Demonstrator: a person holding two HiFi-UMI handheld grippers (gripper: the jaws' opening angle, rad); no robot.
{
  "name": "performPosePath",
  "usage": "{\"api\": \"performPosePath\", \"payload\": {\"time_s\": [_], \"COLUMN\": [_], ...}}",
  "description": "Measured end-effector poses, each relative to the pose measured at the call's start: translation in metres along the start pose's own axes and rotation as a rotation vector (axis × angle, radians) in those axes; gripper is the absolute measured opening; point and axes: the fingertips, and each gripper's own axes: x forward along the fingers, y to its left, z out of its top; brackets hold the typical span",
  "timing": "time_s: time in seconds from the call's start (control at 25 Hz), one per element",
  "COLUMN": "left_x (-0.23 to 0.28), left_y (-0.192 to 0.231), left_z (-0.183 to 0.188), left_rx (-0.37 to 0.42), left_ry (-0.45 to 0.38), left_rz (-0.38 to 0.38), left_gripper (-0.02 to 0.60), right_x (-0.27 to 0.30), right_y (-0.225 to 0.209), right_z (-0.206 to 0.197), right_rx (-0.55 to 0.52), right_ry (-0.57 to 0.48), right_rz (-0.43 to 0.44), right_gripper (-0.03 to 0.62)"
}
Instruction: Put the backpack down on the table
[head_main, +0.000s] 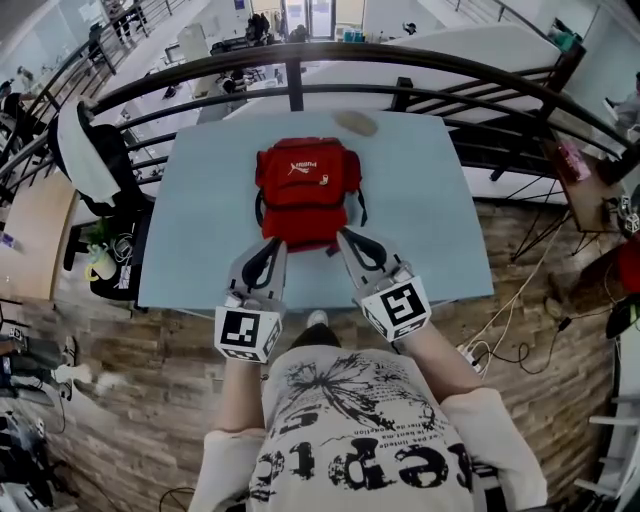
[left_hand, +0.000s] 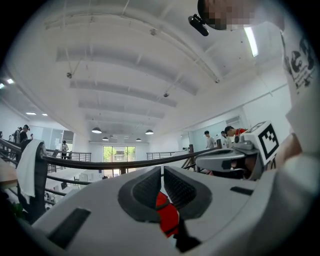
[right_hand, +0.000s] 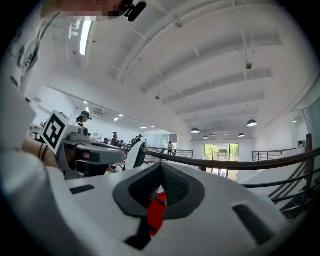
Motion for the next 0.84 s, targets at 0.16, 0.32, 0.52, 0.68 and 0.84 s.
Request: {"api": "performPosePath", "payload": {"time_s": [0.16, 0.32, 0.52, 0.68, 0.84], "left_x": [0.001, 0.001, -0.004, -0.004, -0.002], "left_y": [-0.007, -0.008, -0.001, -0.001, -0.002], "left_z": [0.000, -0.001, -0.004, -0.005, -0.008], "left_rx": [0.004, 0.007, 0.000, -0.004, -0.003], "left_ry": [0.004, 0.002, -0.007, -0.005, -0.001], "left_rz": [-0.026, -0.025, 0.017, 0.018, 0.014], "left_gripper": [0.023, 0.023, 0.023, 0.023, 0.023], "right_x": [-0.003, -0.004, -0.008, -0.009, -0.008], "right_y": [0.000, -0.001, -0.003, -0.007, -0.009], "right_z": [0.000, -0.007, -0.009, -0.009, -0.015], "right_rx": [-0.014, 0.005, 0.013, 0.010, 0.018], "right_ry": [0.003, 0.017, 0.031, 0.031, 0.043], "right_rz": [-0.007, -0.020, -0.044, -0.052, -0.057], "right_gripper": [-0.008, -0.008, -0.008, -0.008, -0.008]}}
